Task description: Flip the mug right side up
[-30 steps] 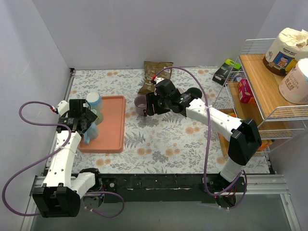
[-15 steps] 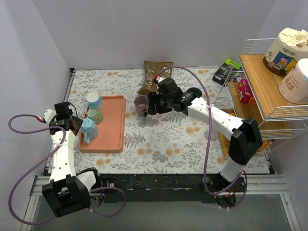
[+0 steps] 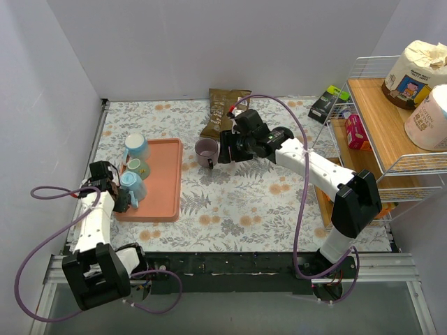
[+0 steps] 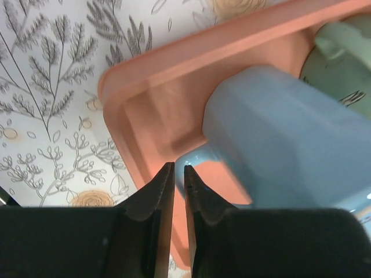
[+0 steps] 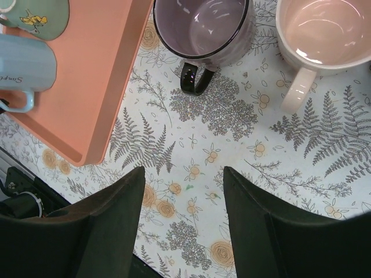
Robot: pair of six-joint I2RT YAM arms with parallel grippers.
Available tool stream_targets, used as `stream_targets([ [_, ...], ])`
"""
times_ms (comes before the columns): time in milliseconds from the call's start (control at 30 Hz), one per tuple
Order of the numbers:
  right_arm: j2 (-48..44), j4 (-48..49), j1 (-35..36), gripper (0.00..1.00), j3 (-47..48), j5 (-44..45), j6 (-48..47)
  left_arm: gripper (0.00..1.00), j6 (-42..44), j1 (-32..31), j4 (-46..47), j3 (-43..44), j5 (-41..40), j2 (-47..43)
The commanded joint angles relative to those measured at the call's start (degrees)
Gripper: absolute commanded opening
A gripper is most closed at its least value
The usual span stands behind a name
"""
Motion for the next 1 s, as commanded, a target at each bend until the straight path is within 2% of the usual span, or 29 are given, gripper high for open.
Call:
stream_targets([
  [0, -0.99, 2.87, -1.32, 0.63, -0.8, -2.18, 0.48, 0.11, -2.86, 0.06, 0.36, -2.68, 6.74, -4.71],
  [233, -0.29, 3.4, -2.46, 0.63, -0.71, -4.38, 0.39, 0.12, -2.86, -0.03, -0.51, -4.8, 11.75, -9.9],
  [400, -0.03, 2.87, -2.55, 0.62, -0.53, -4.82, -0.05, 0.17, -2.95, -0.73, -5.96, -1.91, 4.74, -13.24],
  [500, 0.32, 2.78, -2.55, 0.63, -0.8, -5.35, -0.14, 0.33, 0.91, -1.34, -4.84, 1.17, 4.81, -13.42],
  [533, 0.41, 2.78, -2.55, 0.62, -0.8, -5.7, -0.14, 0.47, 2.14, -1.52, -4.3, 1.61, 5.86, -13.15],
  [567, 0.76, 2.7, -2.55, 0.63, -0.71, -5.87, -0.14, 0.53, 4.32, -1.78, -4.12, 2.4, 6.13, -12.89],
  [667, 1.46, 2.52, -2.55, 0.63, -0.27, -6.49, -0.05, 0.65, 7.59, -2.22, -4.03, 2.5, 6.83, -12.54],
  [733, 1.64, 2.52, -2.56, 0.63, -0.01, -6.93, -0.05, 0.66, 9.17, -2.66, -2.81, 1.36, 9.01, -12.19],
  [967, 2.96, 2.61, -2.55, 0.63, 0.96, -8.16, 0.39, 0.64, 10.76, -3.1, 1.5, 0.3, 15.89, -7.28],
])
